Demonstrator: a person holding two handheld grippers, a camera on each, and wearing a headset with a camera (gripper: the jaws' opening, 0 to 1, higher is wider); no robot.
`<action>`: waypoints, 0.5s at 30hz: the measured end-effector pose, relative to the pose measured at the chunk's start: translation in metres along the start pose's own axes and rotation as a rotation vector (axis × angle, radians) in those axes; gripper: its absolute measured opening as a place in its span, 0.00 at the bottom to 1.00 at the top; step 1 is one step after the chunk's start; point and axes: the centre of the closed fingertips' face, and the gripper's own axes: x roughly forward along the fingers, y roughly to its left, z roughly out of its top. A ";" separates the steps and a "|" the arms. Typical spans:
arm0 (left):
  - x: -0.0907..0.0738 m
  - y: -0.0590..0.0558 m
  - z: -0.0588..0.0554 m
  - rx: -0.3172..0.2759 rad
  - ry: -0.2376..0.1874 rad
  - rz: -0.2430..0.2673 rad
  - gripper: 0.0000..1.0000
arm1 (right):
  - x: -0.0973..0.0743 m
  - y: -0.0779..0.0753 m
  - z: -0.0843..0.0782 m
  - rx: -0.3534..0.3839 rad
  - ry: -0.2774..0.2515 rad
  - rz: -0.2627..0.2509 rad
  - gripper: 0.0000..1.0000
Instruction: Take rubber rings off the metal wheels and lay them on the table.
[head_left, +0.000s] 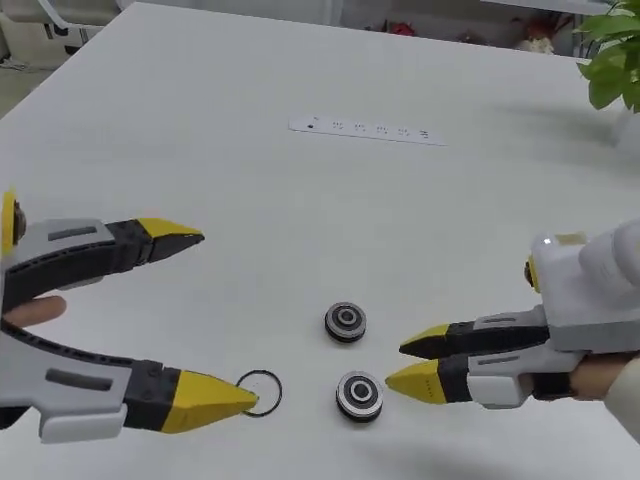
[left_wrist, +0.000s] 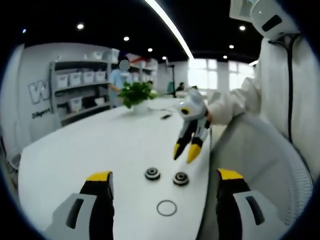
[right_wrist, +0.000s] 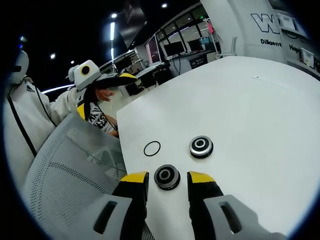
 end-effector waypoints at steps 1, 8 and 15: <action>0.002 0.000 0.002 0.008 -0.002 -0.005 0.83 | 0.001 0.000 -0.001 -0.007 0.006 0.001 0.28; 0.017 -0.002 0.012 0.064 -0.006 -0.043 0.74 | 0.005 0.002 -0.010 -0.054 0.040 0.013 0.30; 0.034 -0.006 0.016 0.100 -0.007 -0.077 0.67 | 0.009 0.000 -0.016 -0.087 0.061 0.010 0.29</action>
